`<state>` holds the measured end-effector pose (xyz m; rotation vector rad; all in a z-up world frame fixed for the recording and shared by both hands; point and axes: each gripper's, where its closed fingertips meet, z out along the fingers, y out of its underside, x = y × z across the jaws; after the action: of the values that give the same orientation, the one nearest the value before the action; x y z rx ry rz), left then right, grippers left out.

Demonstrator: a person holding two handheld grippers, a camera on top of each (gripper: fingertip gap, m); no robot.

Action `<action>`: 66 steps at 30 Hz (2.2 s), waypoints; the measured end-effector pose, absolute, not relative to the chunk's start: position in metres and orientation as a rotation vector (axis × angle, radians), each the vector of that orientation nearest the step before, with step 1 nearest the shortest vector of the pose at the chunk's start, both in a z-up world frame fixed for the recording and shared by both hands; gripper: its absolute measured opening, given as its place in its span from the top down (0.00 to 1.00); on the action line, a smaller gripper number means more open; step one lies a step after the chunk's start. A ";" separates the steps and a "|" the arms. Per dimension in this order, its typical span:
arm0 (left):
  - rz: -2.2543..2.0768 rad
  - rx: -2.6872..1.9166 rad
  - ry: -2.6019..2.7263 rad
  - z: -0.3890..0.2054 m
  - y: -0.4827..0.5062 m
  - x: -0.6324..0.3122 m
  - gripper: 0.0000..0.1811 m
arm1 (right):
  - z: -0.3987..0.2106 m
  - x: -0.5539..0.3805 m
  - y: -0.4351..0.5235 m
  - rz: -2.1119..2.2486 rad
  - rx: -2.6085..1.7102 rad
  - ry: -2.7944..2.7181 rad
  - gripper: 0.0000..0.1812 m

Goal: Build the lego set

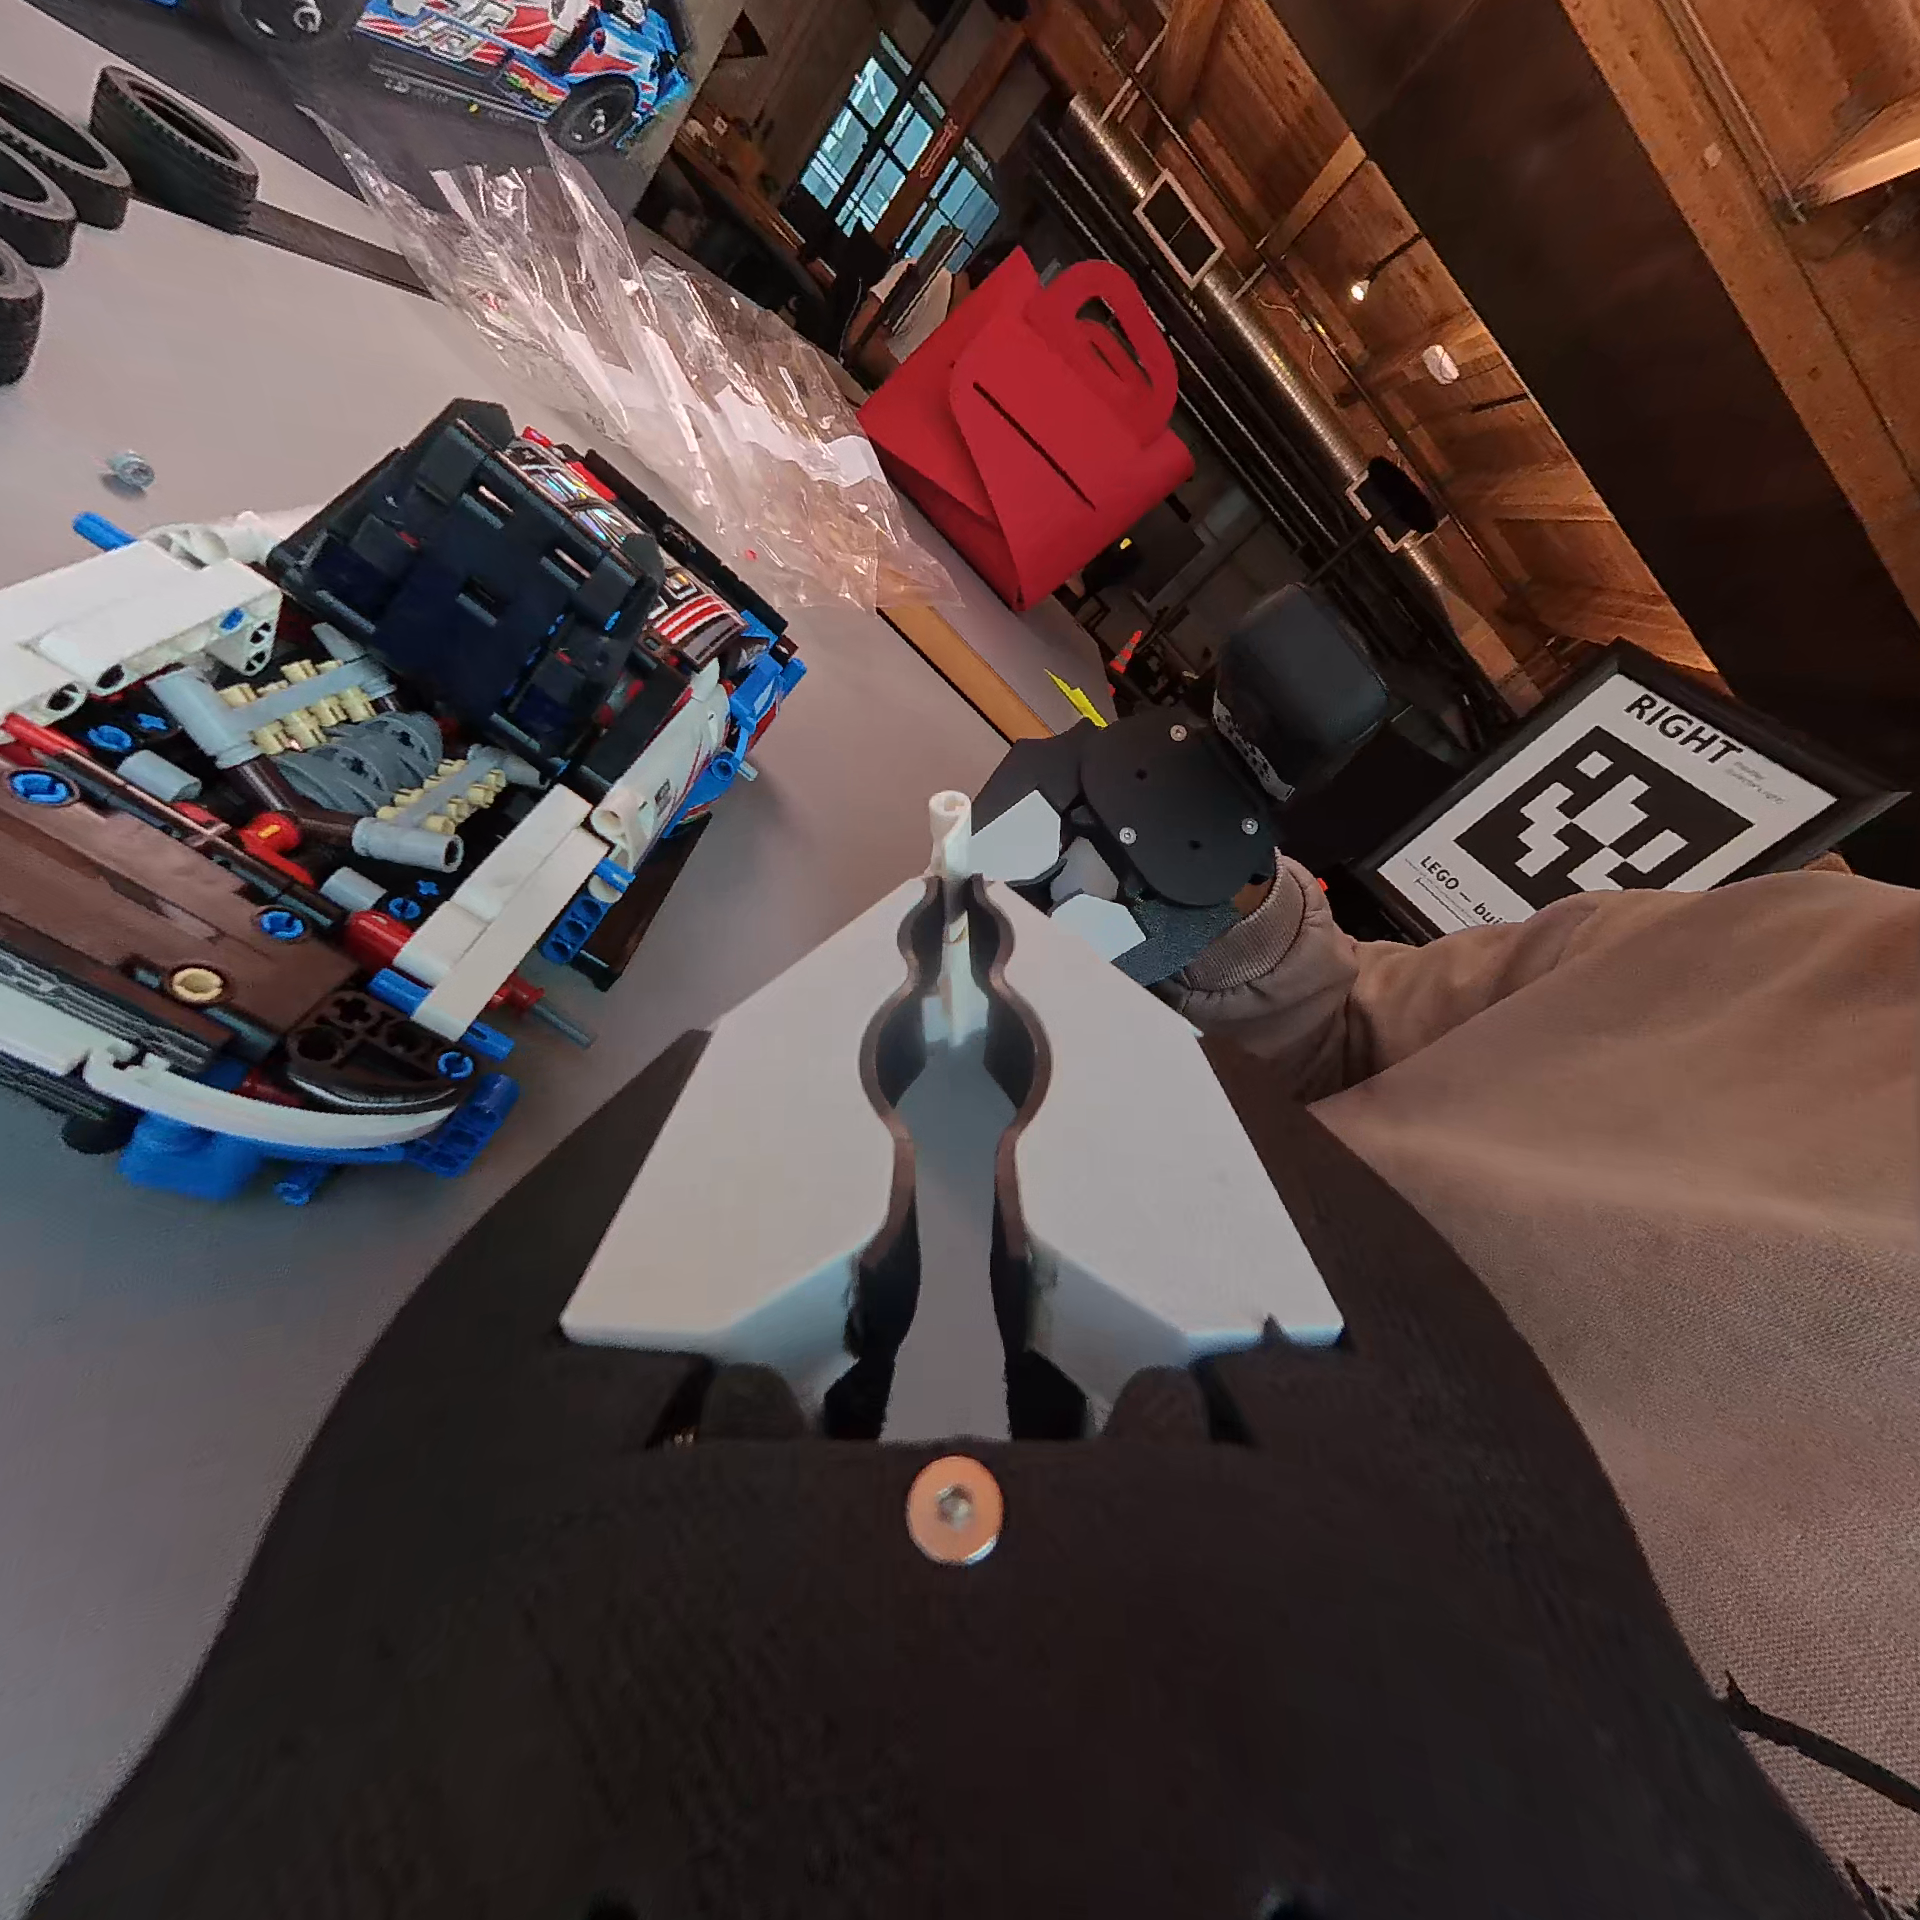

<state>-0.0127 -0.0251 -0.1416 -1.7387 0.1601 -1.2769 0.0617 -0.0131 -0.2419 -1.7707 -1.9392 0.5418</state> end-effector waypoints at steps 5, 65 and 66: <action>-1.270 -1.770 0.256 -0.147 -0.031 -0.006 0.99 | -0.237 0.052 -0.015 0.639 -1.507 -2.016 0.99; 0.024 -1.817 1.305 -0.208 -0.052 0.028 0.99 | -0.208 0.033 -0.049 0.760 -1.184 -2.199 0.99; -0.010 -1.816 1.283 -0.206 -0.052 0.028 0.99 | -0.207 0.033 -0.049 0.769 -1.183 -2.191 0.99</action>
<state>0.0282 -0.0521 -0.2060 -1.8161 1.2832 -0.0096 0.0326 -0.0487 -0.2067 -1.1826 -2.1914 0.7693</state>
